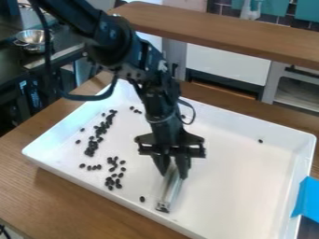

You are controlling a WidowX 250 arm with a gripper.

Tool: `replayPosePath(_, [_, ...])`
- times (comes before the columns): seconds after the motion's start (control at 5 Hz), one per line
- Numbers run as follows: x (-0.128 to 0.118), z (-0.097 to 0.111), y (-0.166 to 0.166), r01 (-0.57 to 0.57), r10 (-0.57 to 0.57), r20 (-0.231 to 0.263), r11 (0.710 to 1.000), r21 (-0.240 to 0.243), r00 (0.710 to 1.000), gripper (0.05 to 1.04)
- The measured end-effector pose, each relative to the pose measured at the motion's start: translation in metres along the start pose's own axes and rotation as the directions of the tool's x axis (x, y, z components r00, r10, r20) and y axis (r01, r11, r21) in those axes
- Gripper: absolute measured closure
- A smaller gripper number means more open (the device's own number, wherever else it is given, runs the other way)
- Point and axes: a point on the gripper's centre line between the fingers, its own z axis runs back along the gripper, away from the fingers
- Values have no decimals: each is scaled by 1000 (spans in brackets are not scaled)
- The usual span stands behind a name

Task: Sweep into pile

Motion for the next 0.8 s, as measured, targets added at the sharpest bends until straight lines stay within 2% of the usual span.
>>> replayPosePath(0.4, [0,9,57,-31,32,-39,999,28,999,711])
replayPosePath(0.8, [3,15,102,-30,33,-32,996,87,999,711])
